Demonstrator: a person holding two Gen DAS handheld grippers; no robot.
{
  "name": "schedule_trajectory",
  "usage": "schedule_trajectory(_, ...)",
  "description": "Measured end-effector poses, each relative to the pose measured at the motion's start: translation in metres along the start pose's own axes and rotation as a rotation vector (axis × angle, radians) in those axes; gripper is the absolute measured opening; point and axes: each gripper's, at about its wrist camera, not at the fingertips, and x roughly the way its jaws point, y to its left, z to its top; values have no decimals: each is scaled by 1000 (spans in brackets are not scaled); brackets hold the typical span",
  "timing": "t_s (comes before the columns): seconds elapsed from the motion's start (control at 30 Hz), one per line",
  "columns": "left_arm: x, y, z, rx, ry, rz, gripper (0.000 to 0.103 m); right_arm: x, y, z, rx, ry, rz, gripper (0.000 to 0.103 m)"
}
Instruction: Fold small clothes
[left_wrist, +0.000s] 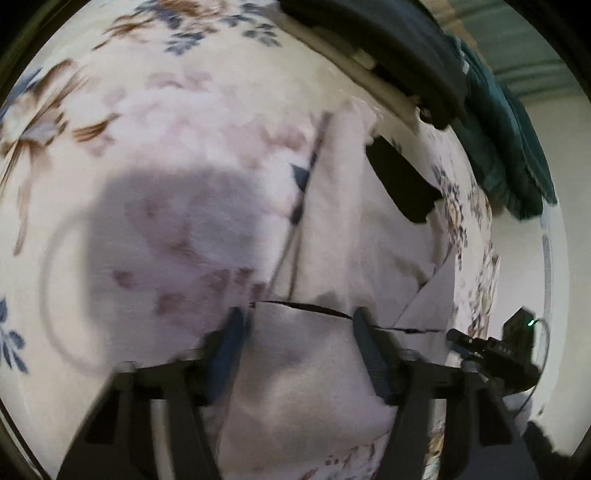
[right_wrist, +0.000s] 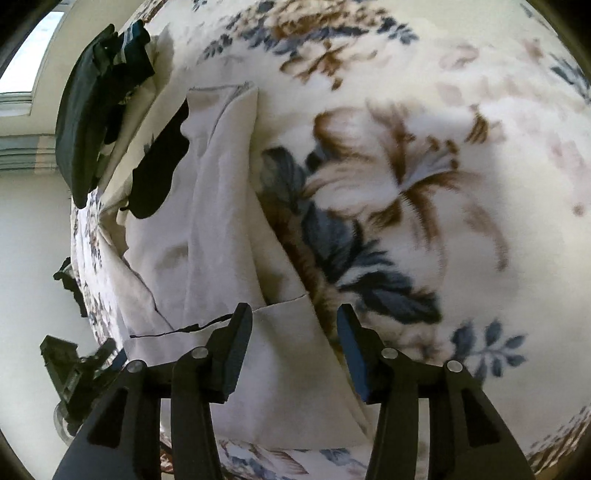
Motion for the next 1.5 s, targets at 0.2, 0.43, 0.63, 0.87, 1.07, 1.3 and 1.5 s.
schedule_trajectory(0.2,-20,-8,-2,46,-60,-5,1,-23,16,-11,-51,-82,-10,3)
schedule_trajectory(0.43,-20,-9,17,49,-68,-12,2,-36,19,-5,-40,-121,-30,3)
schedule_trajectory(0.63,4,11,35,-29,-1,15,6,-5,14,12,11,-25,-89,5)
schedule_trajectory(0.87,-19,-7,65,-3,-80,-25,61,-17,34,23,4,-46,-100,51)
schedule_trajectory(1.07,-2,-58,116,199,-79,87,61,-28,70,63,-55,-86,-120,51)
schedule_trajectory(1.3,73,-105,159,434,0,328,61,5,111,148,-172,-54,-164,51)
schedule_trajectory(1.5,107,-65,197,310,38,435,63,35,118,192,-203,-6,-214,51)
